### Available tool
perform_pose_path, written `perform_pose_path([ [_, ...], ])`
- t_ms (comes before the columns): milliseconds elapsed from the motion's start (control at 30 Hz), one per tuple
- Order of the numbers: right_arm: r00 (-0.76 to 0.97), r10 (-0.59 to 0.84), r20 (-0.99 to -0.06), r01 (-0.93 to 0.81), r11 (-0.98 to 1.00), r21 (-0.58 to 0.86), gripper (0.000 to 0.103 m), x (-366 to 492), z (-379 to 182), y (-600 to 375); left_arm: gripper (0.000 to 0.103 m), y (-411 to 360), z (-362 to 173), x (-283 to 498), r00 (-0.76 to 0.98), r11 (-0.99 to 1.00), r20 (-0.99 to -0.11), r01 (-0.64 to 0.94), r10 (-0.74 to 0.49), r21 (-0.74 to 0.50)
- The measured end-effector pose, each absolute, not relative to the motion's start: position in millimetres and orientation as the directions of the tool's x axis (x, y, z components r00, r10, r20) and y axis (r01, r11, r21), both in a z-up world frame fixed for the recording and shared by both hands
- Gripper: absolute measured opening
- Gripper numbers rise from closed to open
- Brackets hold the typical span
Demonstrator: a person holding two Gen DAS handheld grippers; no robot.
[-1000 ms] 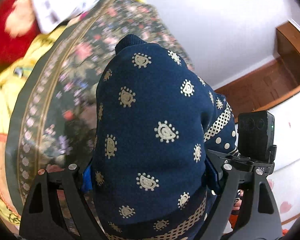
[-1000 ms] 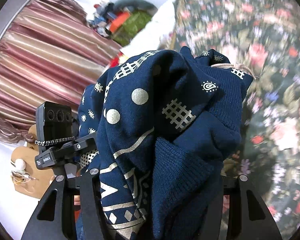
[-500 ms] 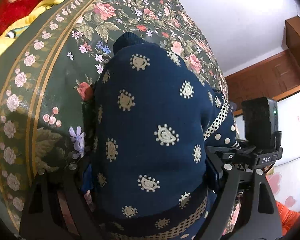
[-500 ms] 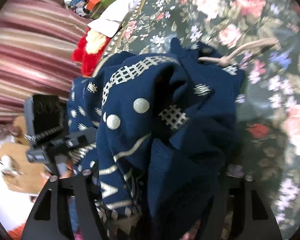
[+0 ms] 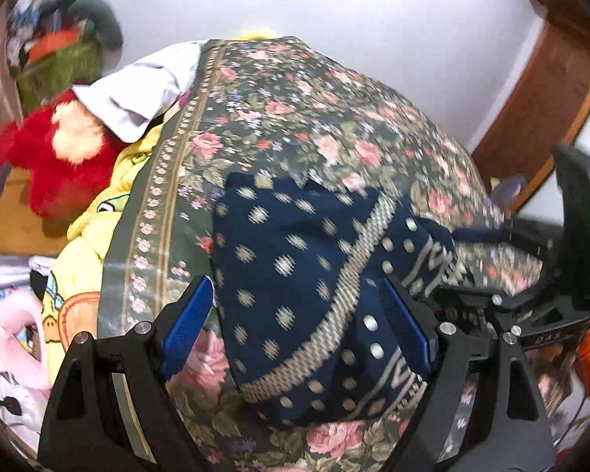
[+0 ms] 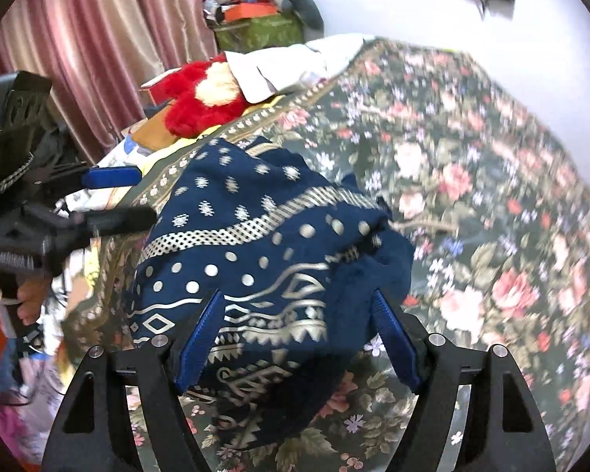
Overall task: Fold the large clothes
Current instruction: 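Release the folded bundle and pull both grippers back from the bed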
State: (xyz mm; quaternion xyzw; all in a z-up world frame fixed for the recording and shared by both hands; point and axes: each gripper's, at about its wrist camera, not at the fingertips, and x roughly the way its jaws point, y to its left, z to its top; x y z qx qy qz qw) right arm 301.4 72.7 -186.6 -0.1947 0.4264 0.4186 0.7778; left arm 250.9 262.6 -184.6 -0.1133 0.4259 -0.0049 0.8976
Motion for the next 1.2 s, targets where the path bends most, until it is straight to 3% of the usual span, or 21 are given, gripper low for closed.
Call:
perform_pose_path([
  [200,0.327,0.342,-0.881,-0.810,0.581,-0.075,0.080,307,-222,79,0.088,233,-220,240,0.566,0.990,-0.822,-0.067,-0.062,-0.121],
  [333,0.258,0.343,-0.903,-0.786,0.618,0.010,0.086,324,-239,49,0.093,238,-237,232,0.524,0.989,-0.850,-0.086,-0.056,-0.118],
  [433,0.235,0.354,-0.905,-0.760,0.647,0.056,0.086,330,-235,27,0.093,239,-236,218,0.517,0.993,-0.856,-0.090,-0.014,-0.070],
  [700,0.363,0.363,-0.858,-0.718,0.696,-0.009,0.086,308,-190,-14,0.092,244,-212,185,0.515,0.980,-0.842,-0.183,0.162,0.077],
  [933,0.474,0.529,-0.704,-0.711,0.702,0.049,0.086,262,-104,-37,0.092,221,-135,150,0.668,0.972,-0.720,-0.230,0.188,0.040],
  [1200,0.615,0.661,-0.430,-0.723,0.691,0.027,0.086,181,-14,-60,0.092,164,-24,96,0.880,0.981,-0.447,-0.191,0.162,-0.021],
])
